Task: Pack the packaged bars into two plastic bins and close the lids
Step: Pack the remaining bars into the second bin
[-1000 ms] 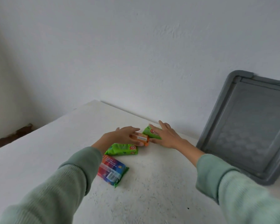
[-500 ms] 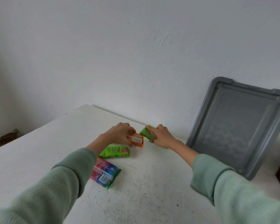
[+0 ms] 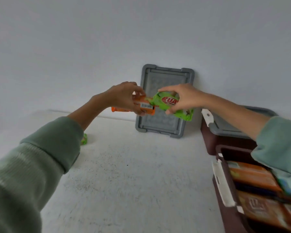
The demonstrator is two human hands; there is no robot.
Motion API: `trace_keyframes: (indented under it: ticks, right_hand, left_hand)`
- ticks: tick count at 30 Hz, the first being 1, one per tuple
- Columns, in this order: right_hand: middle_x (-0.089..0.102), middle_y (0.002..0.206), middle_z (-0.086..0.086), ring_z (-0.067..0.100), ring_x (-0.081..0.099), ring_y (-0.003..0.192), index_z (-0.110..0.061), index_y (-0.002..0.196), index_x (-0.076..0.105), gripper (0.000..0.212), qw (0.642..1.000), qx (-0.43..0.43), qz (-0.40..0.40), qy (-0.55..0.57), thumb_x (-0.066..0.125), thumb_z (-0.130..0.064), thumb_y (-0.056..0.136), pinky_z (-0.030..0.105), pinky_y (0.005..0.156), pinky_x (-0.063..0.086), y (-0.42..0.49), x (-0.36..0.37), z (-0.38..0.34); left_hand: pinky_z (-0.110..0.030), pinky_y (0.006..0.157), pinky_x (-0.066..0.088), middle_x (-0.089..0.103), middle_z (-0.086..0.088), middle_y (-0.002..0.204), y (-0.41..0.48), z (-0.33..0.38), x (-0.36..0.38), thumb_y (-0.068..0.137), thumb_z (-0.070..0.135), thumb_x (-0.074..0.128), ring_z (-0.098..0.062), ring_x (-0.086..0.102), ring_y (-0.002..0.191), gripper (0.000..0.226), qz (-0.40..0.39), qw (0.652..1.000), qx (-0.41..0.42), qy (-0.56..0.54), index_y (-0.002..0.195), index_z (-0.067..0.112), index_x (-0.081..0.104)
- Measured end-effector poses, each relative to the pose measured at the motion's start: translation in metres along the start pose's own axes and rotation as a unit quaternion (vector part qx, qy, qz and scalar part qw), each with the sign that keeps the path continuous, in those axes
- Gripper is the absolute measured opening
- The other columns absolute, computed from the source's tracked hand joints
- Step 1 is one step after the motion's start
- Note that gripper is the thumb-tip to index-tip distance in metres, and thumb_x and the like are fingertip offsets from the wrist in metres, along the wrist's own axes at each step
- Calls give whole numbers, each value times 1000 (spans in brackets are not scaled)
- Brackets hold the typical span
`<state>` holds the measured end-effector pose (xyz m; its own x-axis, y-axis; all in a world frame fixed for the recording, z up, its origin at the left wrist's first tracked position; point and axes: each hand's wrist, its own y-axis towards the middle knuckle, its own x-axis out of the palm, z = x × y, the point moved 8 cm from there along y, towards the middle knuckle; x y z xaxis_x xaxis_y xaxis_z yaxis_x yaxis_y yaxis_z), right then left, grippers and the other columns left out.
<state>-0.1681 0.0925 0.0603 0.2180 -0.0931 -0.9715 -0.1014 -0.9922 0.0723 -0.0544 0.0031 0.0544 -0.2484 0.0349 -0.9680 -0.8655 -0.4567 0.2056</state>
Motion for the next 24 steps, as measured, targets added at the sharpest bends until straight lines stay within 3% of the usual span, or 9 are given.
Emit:
trace_keyframes:
  ticks: [4,9,11,13,16,20,24]
  right_hand:
    - [56,127,7,20,56,105,-30,139,38,81,998,63,-19,-3,80,-28,70,23,83,41,-89,-19,52]
    - [57,128,4,18,56,108,-36,140,34,88,990,125,-64,-8,82,-29,66,26,86,43,-189,-21,114]
    - [54,130,4,20,54,115,-37,140,34,88,986,141,-89,-8,82,-28,67,26,87,42,-223,-14,135]
    - [55,128,2,17,57,109,-35,139,36,86,982,149,-115,-3,82,-26,67,23,82,44,-252,-2,151]
    - [56,126,2,13,57,103,-33,138,37,85,978,155,-140,-3,82,-29,66,20,81,43,-285,17,170]
    - [55,128,0,15,55,112,-29,138,39,85,976,149,-161,-18,82,-31,64,27,94,47,-307,49,189]
    - [40,142,-6,14,39,130,-27,141,33,85,979,125,-148,-59,79,-26,69,26,103,39,-319,70,193]
  left_hand:
    - [-14,64,35,52,6,105,10,102,17,66,50,75,-11,49,92,63,-50,996,68,13,118,23,54]
    - [-29,79,46,50,9,105,11,222,53,64,62,70,-12,50,91,69,-93,983,149,52,118,23,50]
    - [-27,77,43,49,9,107,7,263,72,65,64,68,-11,48,92,71,-109,976,179,58,120,24,48]
    - [-21,72,38,50,7,112,2,296,93,66,64,67,-9,46,93,72,-130,967,209,61,121,23,46]
    - [-16,66,37,51,8,111,-9,328,124,65,65,67,-8,47,93,71,-149,959,234,58,119,23,47]
    - [-24,70,37,49,4,116,-21,351,157,69,65,63,-14,49,104,71,-147,953,245,96,122,22,44]
    - [-23,78,37,44,2,130,-25,360,177,74,58,63,-16,46,117,70,-138,954,239,118,126,18,40]
